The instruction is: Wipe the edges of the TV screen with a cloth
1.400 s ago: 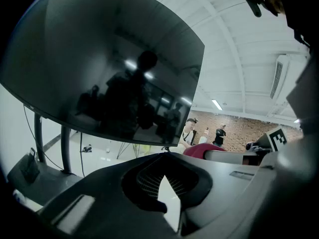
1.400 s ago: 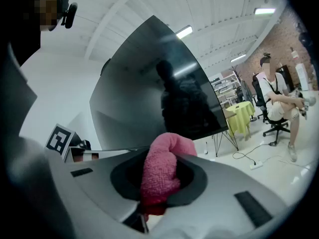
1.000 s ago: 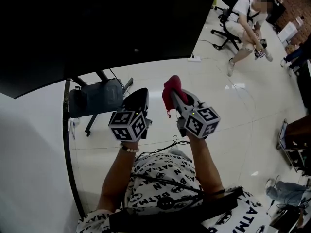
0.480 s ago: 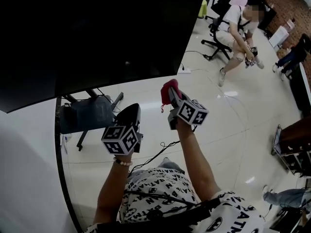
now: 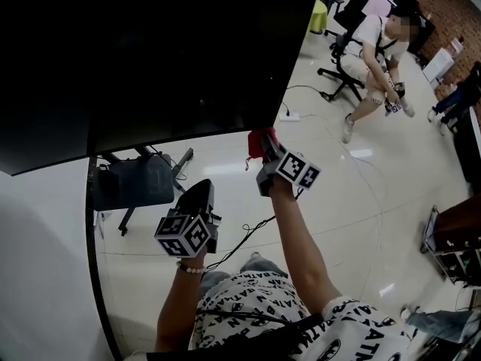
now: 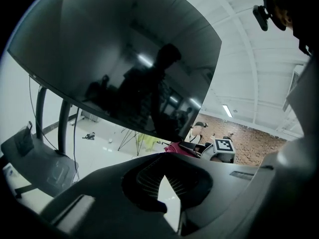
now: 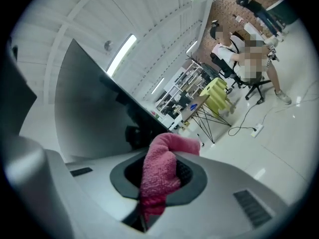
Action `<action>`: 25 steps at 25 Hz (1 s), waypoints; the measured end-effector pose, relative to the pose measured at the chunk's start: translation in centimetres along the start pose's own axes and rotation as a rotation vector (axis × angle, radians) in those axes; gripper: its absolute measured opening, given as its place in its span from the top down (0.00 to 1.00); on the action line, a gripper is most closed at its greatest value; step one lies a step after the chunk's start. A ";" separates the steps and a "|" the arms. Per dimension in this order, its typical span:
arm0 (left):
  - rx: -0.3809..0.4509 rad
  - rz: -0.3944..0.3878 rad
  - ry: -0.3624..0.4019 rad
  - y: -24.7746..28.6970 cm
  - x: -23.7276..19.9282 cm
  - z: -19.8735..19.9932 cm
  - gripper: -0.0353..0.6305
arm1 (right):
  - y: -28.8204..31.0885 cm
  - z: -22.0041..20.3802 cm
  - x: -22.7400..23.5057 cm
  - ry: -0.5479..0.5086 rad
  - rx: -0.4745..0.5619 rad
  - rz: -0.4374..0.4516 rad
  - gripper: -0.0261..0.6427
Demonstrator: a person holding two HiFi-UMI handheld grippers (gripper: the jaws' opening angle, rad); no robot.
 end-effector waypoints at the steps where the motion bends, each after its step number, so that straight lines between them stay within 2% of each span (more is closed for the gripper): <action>1: 0.002 0.013 -0.010 -0.2 -0.2 -0.2 0.95 | 0.1 -0.1 -0.1 -0.008 -0.016 0.007 0.87; 8: 0.043 0.070 -0.058 -1.6 -2.7 0.4 0.95 | 2.6 -2.8 -3.1 -0.028 -0.109 0.052 0.87; 12: 0.056 0.091 -0.070 -4.0 -5.8 1.4 0.95 | 5.0 -5.8 -5.4 -0.006 -0.126 0.077 0.87; 20: 0.082 0.128 -0.092 -9.3 -12.4 4.1 0.95 | 9.2 -11.3 -11.1 0.017 -0.204 0.053 0.87; 25: 0.092 0.141 -0.113 -13.0 -17.0 5.4 0.95 | 12.4 -16.1 -15.5 0.016 -0.243 0.074 0.87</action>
Point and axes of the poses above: the fingertips, and each gripper's own axes: y forward along the fingers, x to its right, z out of its top, the point moved 2 cm from there along -y, backward along the fingers, and after that the axes turned 6 degrees about z, right-handed, at the moved point
